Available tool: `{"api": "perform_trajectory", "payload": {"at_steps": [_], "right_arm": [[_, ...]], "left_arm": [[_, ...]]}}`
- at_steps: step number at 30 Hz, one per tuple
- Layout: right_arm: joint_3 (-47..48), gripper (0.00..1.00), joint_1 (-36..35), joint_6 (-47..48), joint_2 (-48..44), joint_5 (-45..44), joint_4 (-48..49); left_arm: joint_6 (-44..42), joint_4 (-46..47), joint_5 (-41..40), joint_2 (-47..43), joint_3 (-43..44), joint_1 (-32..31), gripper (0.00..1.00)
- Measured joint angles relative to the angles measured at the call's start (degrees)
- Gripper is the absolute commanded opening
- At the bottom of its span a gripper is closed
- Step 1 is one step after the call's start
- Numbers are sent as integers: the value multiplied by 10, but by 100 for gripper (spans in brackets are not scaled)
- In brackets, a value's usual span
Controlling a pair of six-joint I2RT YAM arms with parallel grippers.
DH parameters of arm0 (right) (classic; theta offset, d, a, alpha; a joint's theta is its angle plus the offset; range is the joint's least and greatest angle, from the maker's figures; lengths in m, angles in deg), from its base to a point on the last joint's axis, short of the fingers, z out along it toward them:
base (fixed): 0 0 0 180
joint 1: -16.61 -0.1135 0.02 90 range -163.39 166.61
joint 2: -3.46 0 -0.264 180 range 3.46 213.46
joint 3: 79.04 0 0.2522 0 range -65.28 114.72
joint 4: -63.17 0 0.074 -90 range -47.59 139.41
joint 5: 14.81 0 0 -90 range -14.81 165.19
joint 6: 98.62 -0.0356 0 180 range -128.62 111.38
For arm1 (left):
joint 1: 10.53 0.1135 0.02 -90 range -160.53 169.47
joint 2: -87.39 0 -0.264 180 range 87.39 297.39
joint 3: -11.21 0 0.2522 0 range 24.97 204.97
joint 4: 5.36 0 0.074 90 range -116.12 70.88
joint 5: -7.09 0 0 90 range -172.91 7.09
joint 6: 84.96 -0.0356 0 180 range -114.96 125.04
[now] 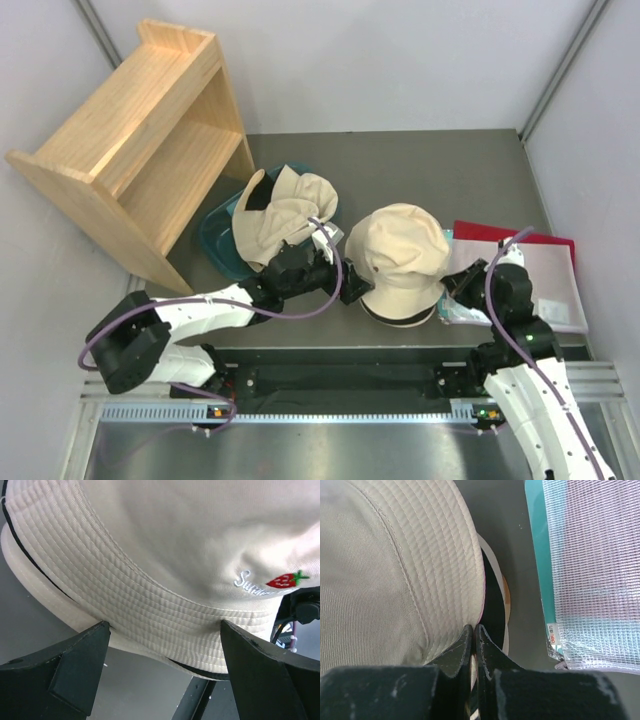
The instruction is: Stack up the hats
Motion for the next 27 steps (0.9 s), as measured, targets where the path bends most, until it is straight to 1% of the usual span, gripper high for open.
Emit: {"api": "perform_trajectory", "payload": {"at_steps": [8,12,17,20,23,27], "right_arm": [[-35,0,-23,-26,14,-12,17],[-45,0,-58,-46,30,-35,38],[-47,0,-132,-70,74,-82,76],[-47,1,-160,-80,100,-112,101],[-45,5,-165,-85,120,-132,124],[-37,13,-165,-83,150,-159,145]], "left_arm": [[5,18,-11,38,10,0,97],[3,6,-24,82,53,2,97],[-2,-8,-24,120,98,17,98],[-1,-22,-22,139,123,43,97],[1,-32,-19,164,150,79,97],[1,-53,-3,196,194,123,97]]}}
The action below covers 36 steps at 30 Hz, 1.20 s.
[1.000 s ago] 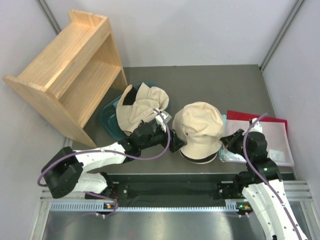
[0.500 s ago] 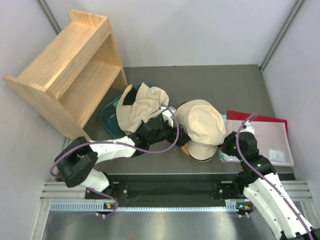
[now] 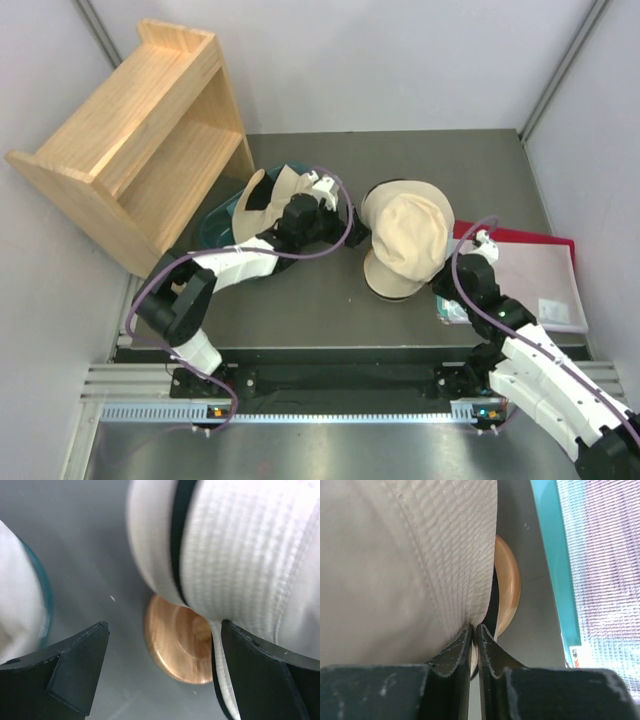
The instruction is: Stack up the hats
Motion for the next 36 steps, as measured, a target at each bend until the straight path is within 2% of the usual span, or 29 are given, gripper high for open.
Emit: {"api": "perform_trajectory", "payload": {"at_steps": [4,5,6,9,12,21,28,32,36], "right_arm": [[13,20,0,9,24,-25,12],[17,27,0,11,29,-30,14],[24,45,2,17,33,-36,15],[41,74,7,28,35,-45,12],[54,83,16,46,22,-56,-8],[102,93,38,61,-66,-82,-99],[174,93,39,92,-95,-95,-116],[184,90,50,118,-70,-78,-96],[183,88,103,147,-31,-36,-65]], "left_arm": [[-12,-15,20,15,42,23,97],[-14,-20,21,16,52,25,97],[-18,-27,23,16,62,27,97],[-30,-42,23,14,88,28,98],[-43,-64,8,5,99,29,98],[-60,-151,-75,-76,96,47,99],[-65,-172,-110,-194,71,45,98],[-69,-165,-107,-240,70,-14,98],[-74,-162,-91,-228,82,-84,98]]}}
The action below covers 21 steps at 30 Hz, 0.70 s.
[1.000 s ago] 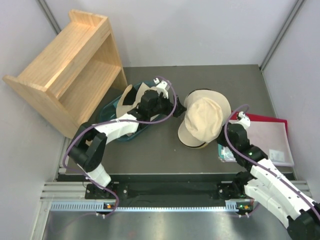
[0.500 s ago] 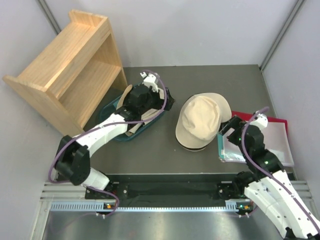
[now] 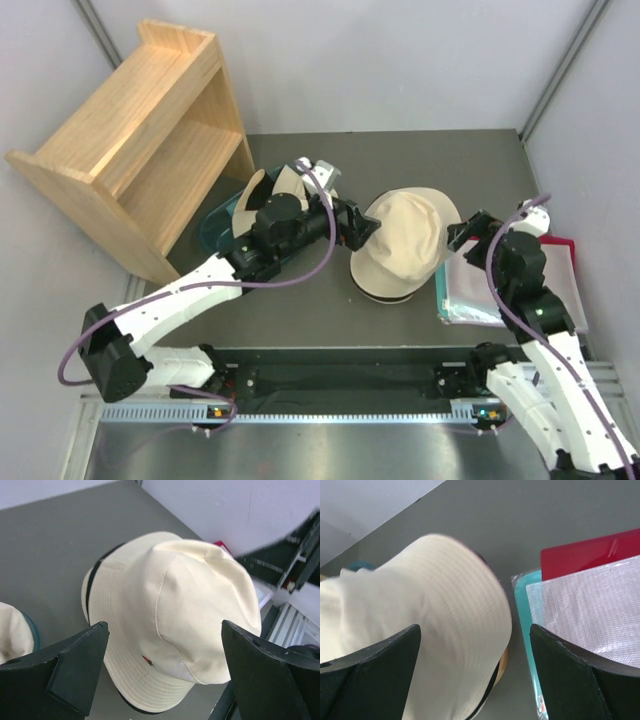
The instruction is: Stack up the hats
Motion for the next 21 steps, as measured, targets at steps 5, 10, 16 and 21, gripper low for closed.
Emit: {"api": "perform_trajectory", "payload": {"at_steps": [5,10,16,21], "right_arm": [[-10,84,197,32,43,180,70],[-70,80,362,33,62,384,156],[-126,77,382,27,90,529,246],[-163,76,382,17,125,578,319]], "left_arm": [[1,-2,14,34,0,-12,99],[1,1,16,46,-3,-9,99],[2,13,20,47,-5,-9,99],[3,26,28,66,-5,-9,99]]}}
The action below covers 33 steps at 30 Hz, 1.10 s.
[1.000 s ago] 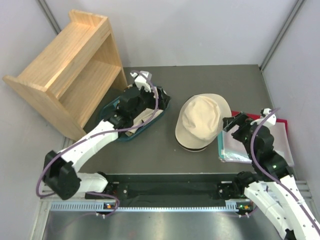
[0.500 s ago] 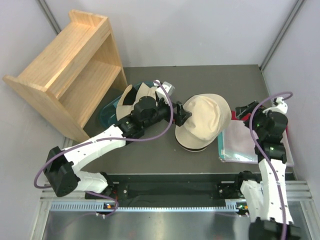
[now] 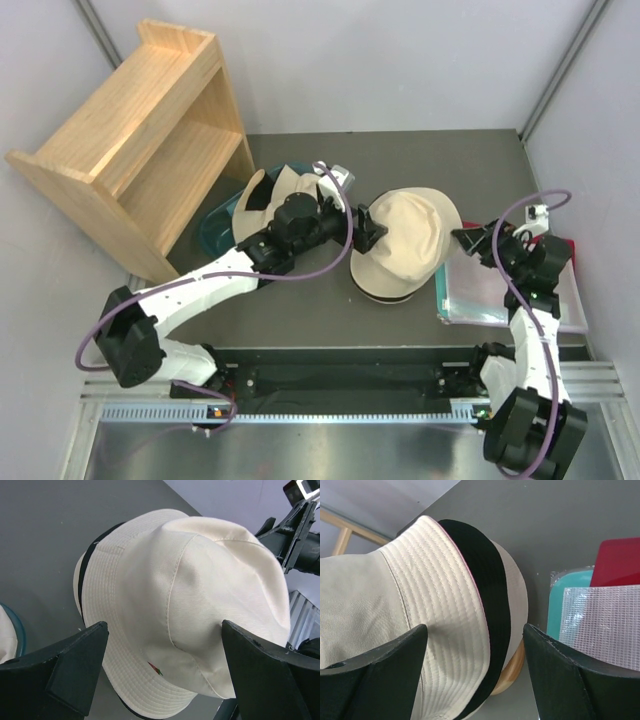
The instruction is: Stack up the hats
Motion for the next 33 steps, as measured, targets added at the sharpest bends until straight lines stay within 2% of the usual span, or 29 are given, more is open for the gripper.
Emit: {"api": "perform_trajectory", "payload": {"at_steps": [9,18,21,24,25,27,33], "right_arm": [[-6,70,0,-10,55,48,120],[-6,54,1,-50,129,88,222],[-6,43,-2,-60,146,101,237],[-6,22,-5,-64,155,104,245],[-6,9,-5,-63,157,104,246],[-5,1,-5,-61,160,100,245],[10,0,-15,-53,177,79,231]], "left_arm": [[14,17,21,43,2,3,99],[30,35,31,46,2,12,99],[31,37,31,47,2,14,99],[32,42,31,49,2,15,98],[32,43,31,50,2,16,99],[33,43,32,51,2,16,98],[38,48,33,53,2,17,99]]}}
